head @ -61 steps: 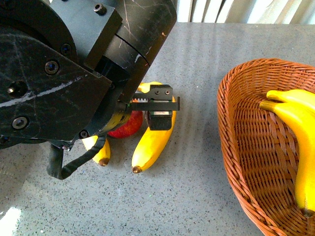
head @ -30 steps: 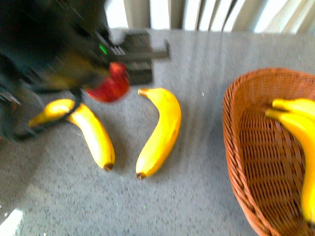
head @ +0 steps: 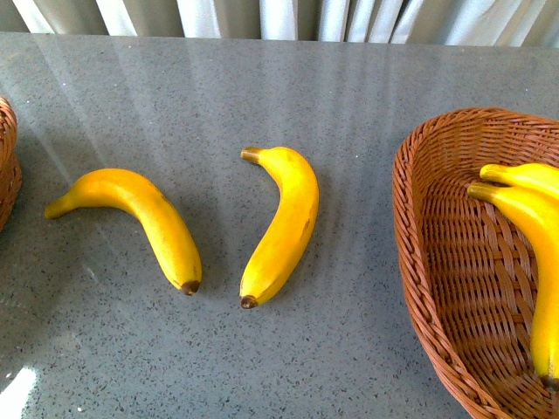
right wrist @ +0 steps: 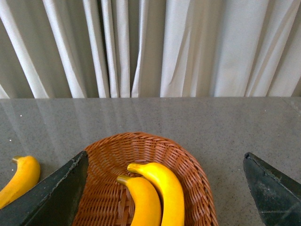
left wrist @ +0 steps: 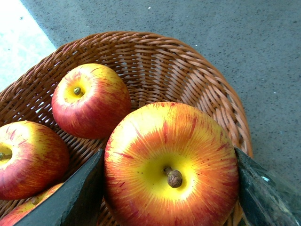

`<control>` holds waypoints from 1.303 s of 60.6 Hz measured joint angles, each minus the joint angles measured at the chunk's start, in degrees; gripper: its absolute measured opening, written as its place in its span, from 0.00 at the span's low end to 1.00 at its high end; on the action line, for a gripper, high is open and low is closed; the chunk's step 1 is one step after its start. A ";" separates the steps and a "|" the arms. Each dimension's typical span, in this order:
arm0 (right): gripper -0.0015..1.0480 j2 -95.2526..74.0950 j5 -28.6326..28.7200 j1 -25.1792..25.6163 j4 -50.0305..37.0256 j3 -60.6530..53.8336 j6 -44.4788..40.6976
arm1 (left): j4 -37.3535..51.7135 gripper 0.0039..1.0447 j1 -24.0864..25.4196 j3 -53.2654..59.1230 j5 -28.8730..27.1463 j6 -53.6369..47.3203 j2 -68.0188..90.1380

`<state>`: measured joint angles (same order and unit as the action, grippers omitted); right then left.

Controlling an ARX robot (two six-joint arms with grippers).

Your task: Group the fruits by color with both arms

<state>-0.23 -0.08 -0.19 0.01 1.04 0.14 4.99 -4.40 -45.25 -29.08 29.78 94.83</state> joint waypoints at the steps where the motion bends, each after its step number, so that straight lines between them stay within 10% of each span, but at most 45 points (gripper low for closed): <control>1: 0.91 0.00 0.00 0.00 0.00 0.00 0.02 | 0.00 0.65 0.09 0.04 0.00 0.00 0.07; 19: 0.91 0.00 0.00 0.00 0.00 0.00 0.00 | 0.11 0.65 1.36 1.66 0.33 0.07 1.22; 31: 0.91 0.00 0.02 0.00 0.00 0.00 0.00 | 0.70 0.93 1.27 2.93 0.31 0.04 1.05; 64: 0.91 0.00 0.00 0.00 0.00 0.00 0.02 | 6.19 0.91 0.28 5.75 1.60 -0.74 -8.98; 71: 0.91 0.07 -0.02 0.00 0.00 0.00 0.00 | 39.54 0.71 3.80 17.88 23.61 -15.52 -6.97; 79: 0.91 0.02 0.09 0.00 0.00 0.00 0.00 | 61.16 0.46 4.11 27.56 29.07 -25.77 -9.73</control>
<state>-0.21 0.01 -0.19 0.01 1.04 0.14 66.15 -0.30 -17.69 -0.01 4.01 85.10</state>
